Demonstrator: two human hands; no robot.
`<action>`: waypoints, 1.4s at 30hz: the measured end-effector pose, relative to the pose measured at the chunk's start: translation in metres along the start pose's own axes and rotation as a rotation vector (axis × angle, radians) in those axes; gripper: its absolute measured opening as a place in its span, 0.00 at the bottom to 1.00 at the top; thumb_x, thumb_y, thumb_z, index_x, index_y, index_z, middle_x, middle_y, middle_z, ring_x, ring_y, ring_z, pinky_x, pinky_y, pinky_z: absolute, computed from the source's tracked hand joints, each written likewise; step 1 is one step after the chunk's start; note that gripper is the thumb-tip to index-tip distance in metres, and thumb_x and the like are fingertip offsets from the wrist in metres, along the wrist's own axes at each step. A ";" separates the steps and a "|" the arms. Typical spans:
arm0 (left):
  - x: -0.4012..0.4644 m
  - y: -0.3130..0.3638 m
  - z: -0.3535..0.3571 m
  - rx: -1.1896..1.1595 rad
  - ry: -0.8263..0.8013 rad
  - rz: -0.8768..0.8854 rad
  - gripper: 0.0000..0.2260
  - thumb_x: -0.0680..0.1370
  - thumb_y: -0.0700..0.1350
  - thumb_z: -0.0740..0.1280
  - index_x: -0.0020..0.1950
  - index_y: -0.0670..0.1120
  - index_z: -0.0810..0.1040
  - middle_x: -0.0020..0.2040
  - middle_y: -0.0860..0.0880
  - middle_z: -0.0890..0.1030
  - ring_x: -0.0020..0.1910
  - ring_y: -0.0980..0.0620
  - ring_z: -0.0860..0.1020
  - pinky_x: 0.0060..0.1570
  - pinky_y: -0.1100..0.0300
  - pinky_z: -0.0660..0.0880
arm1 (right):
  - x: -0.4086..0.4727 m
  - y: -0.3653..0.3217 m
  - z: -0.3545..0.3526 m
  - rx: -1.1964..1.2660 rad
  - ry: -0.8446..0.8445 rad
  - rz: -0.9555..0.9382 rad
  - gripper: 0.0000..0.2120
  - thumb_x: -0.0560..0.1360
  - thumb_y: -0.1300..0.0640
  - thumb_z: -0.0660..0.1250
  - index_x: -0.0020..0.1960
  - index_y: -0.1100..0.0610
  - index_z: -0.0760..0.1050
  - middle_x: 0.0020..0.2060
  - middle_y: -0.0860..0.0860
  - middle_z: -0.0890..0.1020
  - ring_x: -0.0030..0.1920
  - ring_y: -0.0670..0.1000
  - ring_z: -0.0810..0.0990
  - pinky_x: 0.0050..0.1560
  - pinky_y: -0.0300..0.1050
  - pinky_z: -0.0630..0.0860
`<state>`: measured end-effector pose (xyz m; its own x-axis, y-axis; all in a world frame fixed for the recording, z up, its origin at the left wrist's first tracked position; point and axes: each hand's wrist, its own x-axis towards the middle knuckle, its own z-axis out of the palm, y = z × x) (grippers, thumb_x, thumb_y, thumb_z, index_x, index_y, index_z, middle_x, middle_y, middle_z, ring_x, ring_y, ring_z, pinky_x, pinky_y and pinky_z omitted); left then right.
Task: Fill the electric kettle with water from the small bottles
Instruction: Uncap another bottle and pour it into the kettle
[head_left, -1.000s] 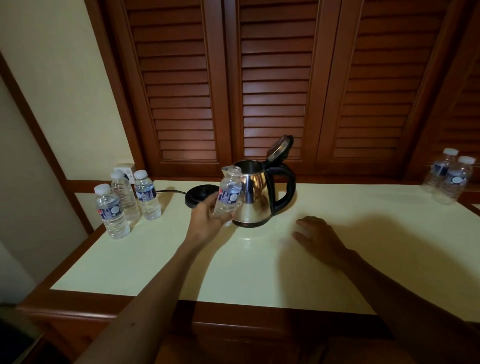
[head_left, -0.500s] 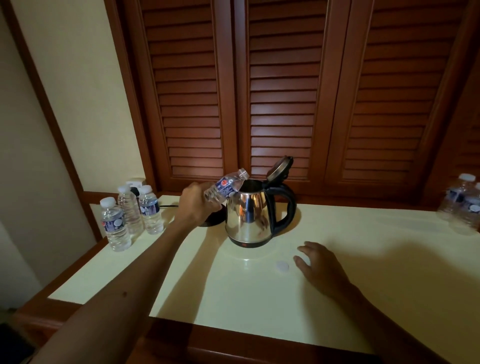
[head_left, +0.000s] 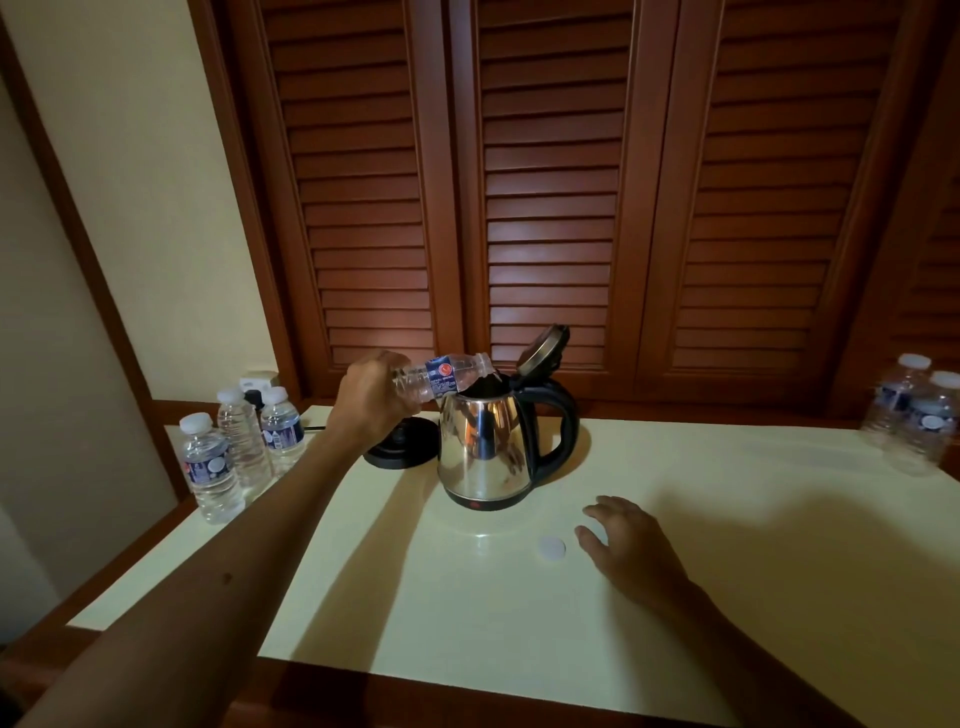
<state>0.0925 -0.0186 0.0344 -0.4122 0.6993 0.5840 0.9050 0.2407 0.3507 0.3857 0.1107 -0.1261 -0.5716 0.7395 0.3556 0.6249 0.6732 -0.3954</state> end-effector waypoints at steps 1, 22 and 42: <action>0.000 0.000 -0.001 0.001 0.008 0.006 0.20 0.67 0.41 0.80 0.56 0.41 0.81 0.50 0.44 0.82 0.45 0.50 0.76 0.40 0.62 0.71 | 0.000 -0.001 0.000 0.001 0.005 0.000 0.22 0.74 0.46 0.61 0.60 0.59 0.79 0.62 0.55 0.78 0.65 0.54 0.74 0.66 0.44 0.65; 0.006 -0.003 -0.014 0.059 -0.027 0.137 0.24 0.67 0.39 0.80 0.62 0.39 0.79 0.55 0.41 0.80 0.49 0.44 0.78 0.45 0.57 0.75 | -0.001 -0.001 0.002 -0.025 0.058 -0.024 0.17 0.68 0.50 0.66 0.49 0.61 0.83 0.50 0.57 0.84 0.52 0.57 0.82 0.55 0.48 0.76; 0.022 0.005 -0.025 0.216 -0.101 0.279 0.22 0.69 0.41 0.78 0.63 0.43 0.79 0.55 0.45 0.78 0.49 0.47 0.78 0.44 0.61 0.72 | 0.001 -0.003 0.001 -0.031 0.006 -0.003 0.21 0.76 0.46 0.62 0.63 0.56 0.77 0.65 0.53 0.77 0.66 0.51 0.72 0.68 0.44 0.64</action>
<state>0.0858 -0.0192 0.0673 -0.1434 0.8183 0.5566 0.9869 0.1601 0.0190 0.3828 0.1093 -0.1256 -0.5704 0.7372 0.3622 0.6393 0.6753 -0.3677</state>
